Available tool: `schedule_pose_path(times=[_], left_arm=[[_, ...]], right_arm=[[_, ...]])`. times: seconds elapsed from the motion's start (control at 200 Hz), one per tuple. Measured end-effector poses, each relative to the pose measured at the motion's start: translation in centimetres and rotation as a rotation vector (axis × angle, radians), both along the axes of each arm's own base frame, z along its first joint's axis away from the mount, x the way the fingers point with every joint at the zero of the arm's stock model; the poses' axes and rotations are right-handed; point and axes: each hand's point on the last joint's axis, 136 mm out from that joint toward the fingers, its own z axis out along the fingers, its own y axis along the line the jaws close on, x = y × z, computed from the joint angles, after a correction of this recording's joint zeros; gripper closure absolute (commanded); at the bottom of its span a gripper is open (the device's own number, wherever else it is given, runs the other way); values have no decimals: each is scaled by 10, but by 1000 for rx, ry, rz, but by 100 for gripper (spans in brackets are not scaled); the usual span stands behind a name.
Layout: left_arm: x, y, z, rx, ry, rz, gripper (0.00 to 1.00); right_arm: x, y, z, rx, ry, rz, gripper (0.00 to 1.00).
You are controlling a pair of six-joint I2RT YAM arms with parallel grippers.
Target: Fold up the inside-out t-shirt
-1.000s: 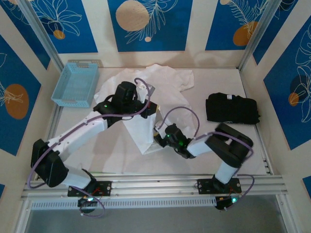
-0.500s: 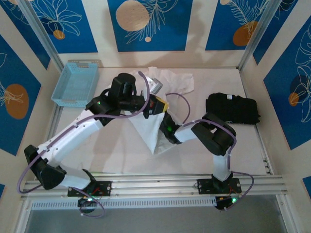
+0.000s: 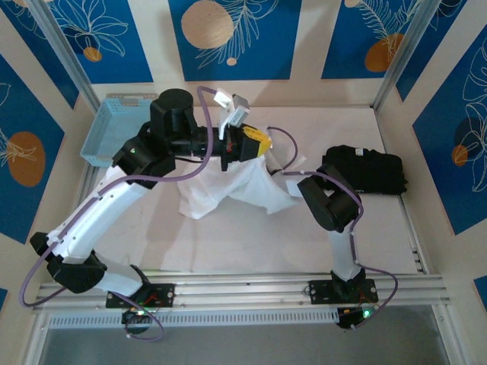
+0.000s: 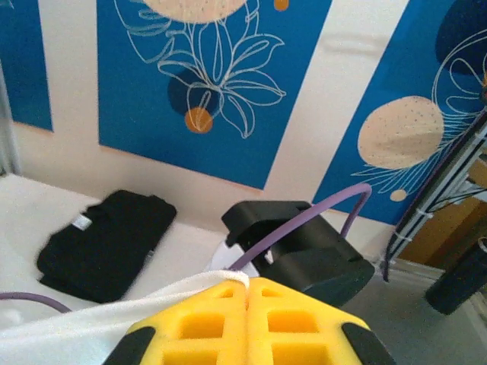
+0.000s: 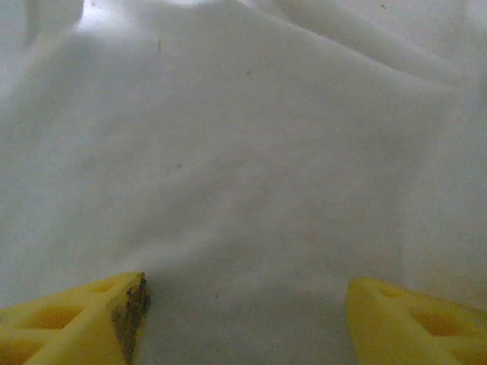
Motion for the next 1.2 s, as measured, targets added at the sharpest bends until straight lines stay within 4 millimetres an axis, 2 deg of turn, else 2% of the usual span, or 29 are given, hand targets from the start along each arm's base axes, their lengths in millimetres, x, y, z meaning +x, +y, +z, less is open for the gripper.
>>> schedule_pose_path(times=[0.05, 0.09, 0.18, 0.22, 0.285, 0.4, 0.515, 0.57, 0.65, 0.76, 0.835, 0.94, 1.065, 1.2], left_arm=[[2, 4, 8, -9, -31, 32, 100], [5, 8, 13, -12, -57, 64, 100], [15, 19, 19, -12, -98, 154, 100], [21, 25, 22, -13, -115, 207, 100], [34, 36, 26, -11, -137, 297, 100], [63, 62, 20, 8, -147, 473, 100], [105, 97, 0, 52, -120, 672, 100], [130, 120, -18, 87, -87, 780, 100], [162, 153, -52, 151, -29, 926, 100], [201, 194, -110, 272, 59, 1101, 100], [218, 211, -154, 347, 120, 1170, 100], [227, 218, -217, 436, 211, 1194, 100], [219, 216, -289, 507, 326, 1166, 100], [207, 215, -350, 576, 430, 1137, 100]], right_arm=[[-1, -1, 0, -1, 21, -9, 32], [-2, -2, 0, 0, 38, -14, 38], [-4, -3, 0, 2, 88, -25, 66], [-5, -5, -1, 4, 112, -24, 83], [-4, -8, -3, 16, 137, -23, 100], [-5, -16, 0, 46, 166, -16, 100], [-24, -33, 8, 85, 214, 2, 100], [-32, -38, 25, 123, 213, 19, 100], [-38, -37, 65, 213, 169, 59, 100], [-40, -29, 131, 357, 63, 136, 100], [-44, -20, 164, 429, 4, 195, 100], [-50, -9, 195, 517, -43, 267, 100], [-52, 0, 210, 593, -54, 332, 100], [-50, 13, 230, 672, -56, 407, 100]])
